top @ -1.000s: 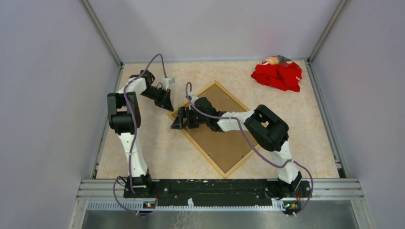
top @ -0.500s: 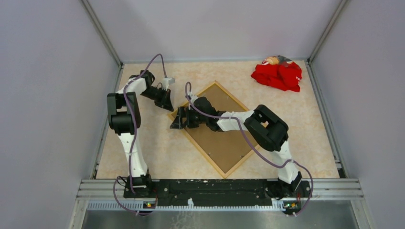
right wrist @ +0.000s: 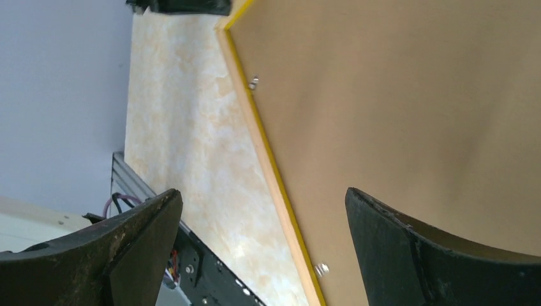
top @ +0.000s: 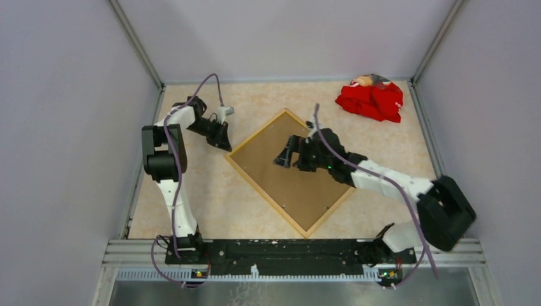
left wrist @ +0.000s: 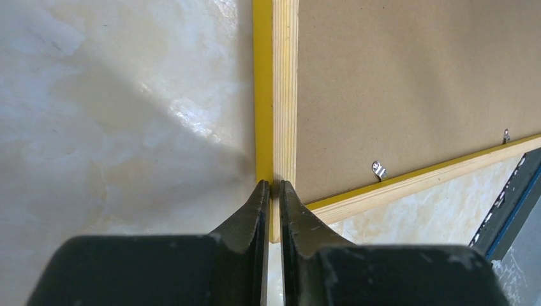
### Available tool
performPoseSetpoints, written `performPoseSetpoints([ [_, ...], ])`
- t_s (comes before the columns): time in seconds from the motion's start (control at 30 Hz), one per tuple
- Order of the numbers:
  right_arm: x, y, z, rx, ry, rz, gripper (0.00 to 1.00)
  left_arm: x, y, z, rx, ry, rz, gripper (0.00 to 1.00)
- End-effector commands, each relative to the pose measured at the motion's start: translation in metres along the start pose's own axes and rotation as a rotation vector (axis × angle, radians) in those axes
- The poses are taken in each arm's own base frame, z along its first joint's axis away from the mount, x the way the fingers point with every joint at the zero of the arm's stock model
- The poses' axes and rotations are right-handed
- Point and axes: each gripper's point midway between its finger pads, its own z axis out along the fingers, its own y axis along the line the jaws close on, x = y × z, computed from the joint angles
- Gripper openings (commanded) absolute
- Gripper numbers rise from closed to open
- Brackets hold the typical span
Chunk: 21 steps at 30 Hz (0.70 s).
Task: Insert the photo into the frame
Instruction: Install the photo frame at the center of the board, then adjust the photo frame at the center of the board.
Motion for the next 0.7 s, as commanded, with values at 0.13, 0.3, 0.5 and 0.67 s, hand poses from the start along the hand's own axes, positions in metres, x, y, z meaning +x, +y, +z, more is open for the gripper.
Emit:
performPoseSetpoints([
  [0.13, 0.049, -0.112, -0.121, 0.398, -0.011, 0.241, 0.99, 0.034, -0.009, 0.009, 0.021, 0.093, -0.007, 0.13],
  [0.3, 0.073, -0.155, -0.156, 0.543, -0.021, 0.318, 0.99, 0.035, -0.01, 0.008, 0.014, 0.094, 0.0, 0.13],
  [0.5, 0.084, -0.182, -0.158, 0.624, -0.023, 0.323, 0.99, 0.039, -0.014, 0.011, 0.005, 0.11, 0.019, 0.13],
  [0.67, 0.055, -0.184, -0.141, 0.604, -0.098, 0.28, 0.99, 0.047, -0.02, 0.013, 0.003, 0.129, 0.025, 0.13],
])
